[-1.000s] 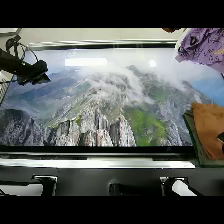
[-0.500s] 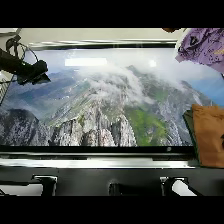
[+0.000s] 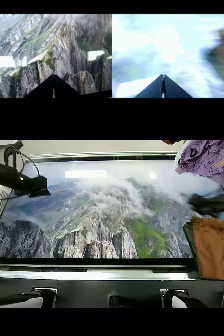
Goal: Fold the clothes and pants, and hang the long-sleeved shirts on hangers.
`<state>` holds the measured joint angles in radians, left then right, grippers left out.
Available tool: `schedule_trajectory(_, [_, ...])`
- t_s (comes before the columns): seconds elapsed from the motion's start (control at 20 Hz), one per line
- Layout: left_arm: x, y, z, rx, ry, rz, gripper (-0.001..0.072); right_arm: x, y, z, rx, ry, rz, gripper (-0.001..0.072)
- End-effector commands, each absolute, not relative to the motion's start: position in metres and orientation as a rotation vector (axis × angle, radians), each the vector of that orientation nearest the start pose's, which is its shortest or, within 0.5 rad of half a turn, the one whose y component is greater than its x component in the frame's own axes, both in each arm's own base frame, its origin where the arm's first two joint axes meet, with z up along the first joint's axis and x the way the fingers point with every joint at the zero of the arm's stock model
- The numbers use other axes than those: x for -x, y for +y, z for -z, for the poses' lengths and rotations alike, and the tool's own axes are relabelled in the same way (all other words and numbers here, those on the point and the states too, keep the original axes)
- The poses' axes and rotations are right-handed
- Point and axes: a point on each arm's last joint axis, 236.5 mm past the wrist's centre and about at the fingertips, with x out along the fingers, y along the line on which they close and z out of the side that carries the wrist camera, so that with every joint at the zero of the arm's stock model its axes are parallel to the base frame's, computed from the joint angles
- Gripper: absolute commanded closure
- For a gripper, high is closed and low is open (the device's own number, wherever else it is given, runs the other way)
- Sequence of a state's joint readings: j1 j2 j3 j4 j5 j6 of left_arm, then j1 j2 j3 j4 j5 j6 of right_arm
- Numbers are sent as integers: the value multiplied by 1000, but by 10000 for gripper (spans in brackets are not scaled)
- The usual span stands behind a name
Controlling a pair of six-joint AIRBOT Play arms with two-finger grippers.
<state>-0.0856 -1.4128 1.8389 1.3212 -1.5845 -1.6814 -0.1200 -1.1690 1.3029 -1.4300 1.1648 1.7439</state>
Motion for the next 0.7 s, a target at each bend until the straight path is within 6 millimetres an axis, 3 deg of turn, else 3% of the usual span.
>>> schedule_trajectory(0.0, [-382, -110, -167, 90, 1111, 238, 691, -387, 112, -97, -140, 1072, -186, 687])
schedule_trajectory(0.1, [-364, -117, -155, 98, 1094, 245, 691, -368, 152, -86, -42, 1101, -265, 687])
schedule_trajectory(0.2, [-355, -116, -152, 118, 1096, 234, 690, -358, 174, -85, 12, 1096, -318, 686])
schedule_trajectory(0.65, [-354, -116, -156, 124, 1085, 234, 689, -354, 177, -84, 24, 1109, -324, 685])
